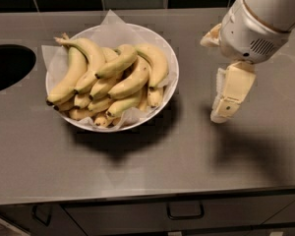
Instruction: Pick banana from white bowl
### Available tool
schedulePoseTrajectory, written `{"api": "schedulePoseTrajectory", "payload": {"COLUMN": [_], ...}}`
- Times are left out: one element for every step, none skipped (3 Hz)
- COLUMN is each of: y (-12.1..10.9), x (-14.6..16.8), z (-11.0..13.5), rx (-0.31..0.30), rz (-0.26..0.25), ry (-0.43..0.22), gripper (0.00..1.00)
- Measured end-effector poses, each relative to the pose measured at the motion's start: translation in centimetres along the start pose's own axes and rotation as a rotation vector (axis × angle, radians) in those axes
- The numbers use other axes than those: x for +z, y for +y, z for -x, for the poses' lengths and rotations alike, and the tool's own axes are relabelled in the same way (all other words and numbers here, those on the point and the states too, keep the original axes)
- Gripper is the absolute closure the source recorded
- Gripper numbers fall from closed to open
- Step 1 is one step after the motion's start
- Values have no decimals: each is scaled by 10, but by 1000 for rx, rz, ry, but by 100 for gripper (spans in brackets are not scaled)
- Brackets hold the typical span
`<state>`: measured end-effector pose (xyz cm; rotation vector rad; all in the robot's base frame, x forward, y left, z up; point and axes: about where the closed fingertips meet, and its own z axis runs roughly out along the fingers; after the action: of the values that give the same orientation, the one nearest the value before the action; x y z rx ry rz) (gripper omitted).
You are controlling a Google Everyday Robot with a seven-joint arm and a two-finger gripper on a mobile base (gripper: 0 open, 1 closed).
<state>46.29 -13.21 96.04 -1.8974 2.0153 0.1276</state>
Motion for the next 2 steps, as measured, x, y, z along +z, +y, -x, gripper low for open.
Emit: {"api": "schedulePoseTrajectory", "payload": {"y": [-3,-3], "x": [-3,-9], "z": [13,46], "rx": [-37,-134], "rz": [-12,-11], "ry": [-6,-22], "gripper": [0,0]}}
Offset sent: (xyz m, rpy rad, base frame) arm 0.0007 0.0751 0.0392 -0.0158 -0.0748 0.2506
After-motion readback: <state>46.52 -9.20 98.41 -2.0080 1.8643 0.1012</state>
